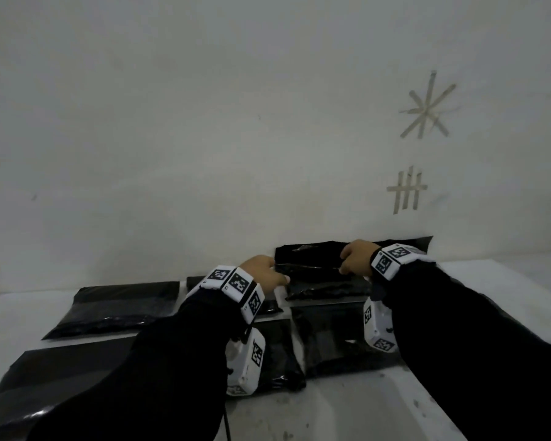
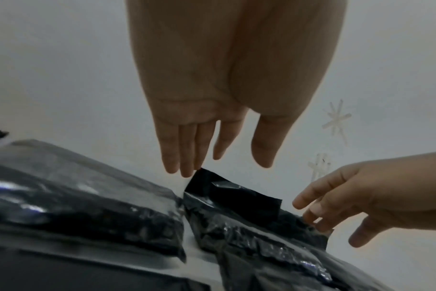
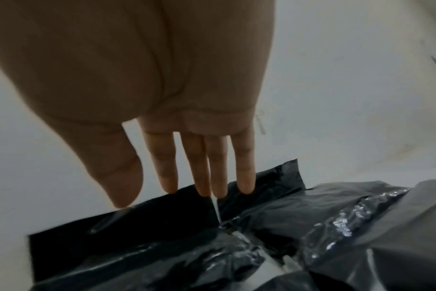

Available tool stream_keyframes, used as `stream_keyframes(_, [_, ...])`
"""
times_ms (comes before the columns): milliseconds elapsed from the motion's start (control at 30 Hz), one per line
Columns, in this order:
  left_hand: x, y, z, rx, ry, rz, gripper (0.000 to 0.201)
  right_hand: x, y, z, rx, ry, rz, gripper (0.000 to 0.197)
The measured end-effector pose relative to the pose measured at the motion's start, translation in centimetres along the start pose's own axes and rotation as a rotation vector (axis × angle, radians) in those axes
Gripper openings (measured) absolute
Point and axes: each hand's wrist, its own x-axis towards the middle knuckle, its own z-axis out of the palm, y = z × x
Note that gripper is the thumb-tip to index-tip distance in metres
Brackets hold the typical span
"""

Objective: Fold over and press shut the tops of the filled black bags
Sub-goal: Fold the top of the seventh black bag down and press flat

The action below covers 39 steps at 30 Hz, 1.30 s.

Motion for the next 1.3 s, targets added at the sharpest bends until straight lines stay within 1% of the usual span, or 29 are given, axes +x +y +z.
stream_keyframes(67, [1.0, 1.1, 1.3, -0.021, -0.008, -0.007, 0.032, 0.4, 1.7, 0.3, -0.006, -0.008, 0.027, 0.024])
stream_keyframes(133, [1.9, 1.8, 2.6, -0.014, -0.019, -0.042, 0.03, 0.9, 2.7, 0.8, -0.003, -0.033, 0.047, 0.024])
stream_keyframes(233, [3.2, 2.0, 4.2, -0.015, -0.048, -0.107, 0.031, 1.8, 3.7, 2.1, -0.008, -0.063, 0.061, 0.037])
stream_keyframes(400, [4.1, 2.1, 5.4, 0.037, -0.107, -0.163, 0.047, 2.7, 4.3, 3.5, -0.013, -0.062, 0.064, 0.05])
stream_keyframes(467, [4.1, 2.1, 5.4, 0.047, -0.111, -0.163, 0.049, 2.6, 4.3, 3.5, -0.019, -0.07, 0.058, 0.054])
stream_keyframes(567, [4.1, 2.0, 5.4, 0.041, -0.108, -0.132, 0.046, 2.4, 4.4, 2.9, -0.01, -0.062, 0.032, 0.054])
stream_keyframes(633, [3.9, 2.0, 5.1, 0.034, -0.081, -0.104, 0.043, 1.9, 4.3, 2.4, 0.003, -0.049, 0.02, 0.053])
stream_keyframes(733, [2.9, 2.6, 4.2, -0.032, 0.0, -0.054, 0.038, 0.8, 4.1, 1.2, 0.046, 0.01, 0.015, 0.052])
stream_keyframes(800, [1.9, 3.0, 3.4, -0.082, 0.078, -0.013, 0.036, -0.5, 3.7, 0.1, 0.109, 0.061, -0.002, 0.052])
stream_keyframes(867, [0.2, 3.3, 2.5, -0.112, 0.188, 0.014, 0.035, -2.2, 3.2, -0.8, 0.174, 0.127, -0.027, 0.052])
stream_keyframes(967, [-3.1, 3.3, 1.0, -0.184, 0.345, 0.022, 0.042, -5.3, 2.4, -1.3, 0.277, 0.23, -0.075, 0.054])
stream_keyframes(1033, [-5.4, 2.8, 0.3, -0.234, 0.404, 0.048, 0.043, -7.6, 2.0, -1.1, 0.368, 0.271, -0.096, 0.057])
stream_keyframes(1100, [-8.1, 2.3, -0.1, -0.269, 0.397, 0.078, 0.044, -10.1, 1.7, -0.7, 0.469, 0.276, -0.112, 0.062])
stream_keyframes(1200, [-12.2, 0.6, -0.5, -0.302, 0.305, 0.138, 0.044, -13.9, 1.2, 0.5, 0.54, 0.254, -0.154, 0.068])
stream_keyframes(1300, [-16.5, -1.6, -0.2, -0.22, 0.222, 0.147, 0.046, -17.6, 0.8, 2.2, 0.558, 0.195, -0.172, 0.07])
